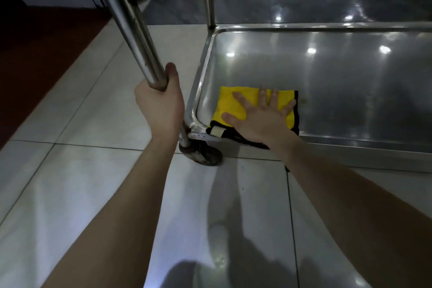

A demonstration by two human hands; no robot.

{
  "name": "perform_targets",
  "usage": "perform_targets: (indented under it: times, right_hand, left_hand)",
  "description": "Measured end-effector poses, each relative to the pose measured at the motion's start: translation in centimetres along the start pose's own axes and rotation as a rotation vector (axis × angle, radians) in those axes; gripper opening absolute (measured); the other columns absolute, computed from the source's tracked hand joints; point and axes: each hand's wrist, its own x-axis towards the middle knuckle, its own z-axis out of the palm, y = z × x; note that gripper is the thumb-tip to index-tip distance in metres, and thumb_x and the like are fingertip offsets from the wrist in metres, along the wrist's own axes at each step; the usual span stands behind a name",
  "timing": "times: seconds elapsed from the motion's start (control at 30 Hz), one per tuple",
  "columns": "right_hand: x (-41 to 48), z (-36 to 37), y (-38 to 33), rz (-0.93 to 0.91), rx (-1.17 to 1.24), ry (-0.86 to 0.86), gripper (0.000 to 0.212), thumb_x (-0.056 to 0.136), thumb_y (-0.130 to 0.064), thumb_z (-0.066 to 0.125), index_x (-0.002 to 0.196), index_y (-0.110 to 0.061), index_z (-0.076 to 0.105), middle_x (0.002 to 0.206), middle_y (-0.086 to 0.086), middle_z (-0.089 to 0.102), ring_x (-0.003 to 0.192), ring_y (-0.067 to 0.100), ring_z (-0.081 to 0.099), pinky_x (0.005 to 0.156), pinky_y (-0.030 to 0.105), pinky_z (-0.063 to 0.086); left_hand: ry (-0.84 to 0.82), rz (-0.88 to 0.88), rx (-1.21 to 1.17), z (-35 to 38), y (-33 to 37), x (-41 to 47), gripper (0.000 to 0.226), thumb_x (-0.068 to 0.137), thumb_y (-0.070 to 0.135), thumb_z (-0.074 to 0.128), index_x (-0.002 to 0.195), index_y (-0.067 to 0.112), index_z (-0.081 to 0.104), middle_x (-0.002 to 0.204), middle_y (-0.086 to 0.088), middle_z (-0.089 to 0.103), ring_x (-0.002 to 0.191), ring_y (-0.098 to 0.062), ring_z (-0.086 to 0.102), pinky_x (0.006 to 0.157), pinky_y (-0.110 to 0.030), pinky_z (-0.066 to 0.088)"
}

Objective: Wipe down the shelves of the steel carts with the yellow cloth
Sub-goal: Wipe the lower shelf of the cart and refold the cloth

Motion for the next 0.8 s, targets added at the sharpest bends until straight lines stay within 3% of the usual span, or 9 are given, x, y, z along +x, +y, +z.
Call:
perform_targets:
  times: [0.17, 0.37, 0.7, 0.8]
  right_hand:
    - [10.1, -1.6, -1.6, 0.003, -0.028, 0.015, 0.101, 0.075, -0.105, 0.006, 0.164, -0.058, 0.001, 0.178, 0.018, -0.012, 0.161, 0.051, -0.013, 0.109, 0.088, -0.014]
    - [18.6, -3.3, -4.7, -0.026, -0.035, 0.037, 0.096, 0.082, -0.101, 0.012, 0.166, -0.055, 0.007, 0.178, 0.02, -0.002, 0.161, 0.054, -0.007, 0.11, 0.089, -0.01]
    - [5.9, 0.5, -6.8, -0.138, -0.055, 0.044, 0.087, 0.088, -0.093, 0.004, 0.166, -0.054, -0.001, 0.179, 0.015, -0.011, 0.162, 0.048, -0.014, 0.111, 0.085, -0.016]
    - [2.8, 0.7, -5.5, -0.188, -0.026, 0.021, 0.082, 0.091, -0.091, 0.007, 0.165, -0.057, 0.004, 0.18, 0.011, -0.011, 0.163, 0.043, -0.014, 0.114, 0.082, -0.016]
  left_hand:
    - [0.004, 0.029, 0.016, -0.1, -0.2, -0.7, 0.063, 0.095, 0.046, 0.068, 0.077, -0.01, 0.046, 0.068, -0.035, 0.051, 0.056, -0.049, 0.057, 0.048, -0.056, 0.05]
    - [0.03, 0.053, -0.004, 0.1, -0.3, -1.2, 0.061, 0.097, 0.044, 0.069, 0.075, -0.008, 0.045, 0.068, -0.033, 0.047, 0.057, -0.051, 0.053, 0.048, -0.053, 0.048]
    - [0.05, -0.004, 0.013, 0.4, 0.6, -1.4, 0.05, 0.095, 0.048, 0.07, 0.068, 0.014, 0.045, 0.067, -0.034, 0.047, 0.058, -0.052, 0.056, 0.048, -0.054, 0.048]
    - [0.034, -0.018, 0.039, 0.1, 1.1, -1.7, 0.043, 0.094, 0.05, 0.07, 0.069, 0.018, 0.054, 0.06, -0.02, 0.058, 0.051, -0.035, 0.062, 0.048, -0.045, 0.055]
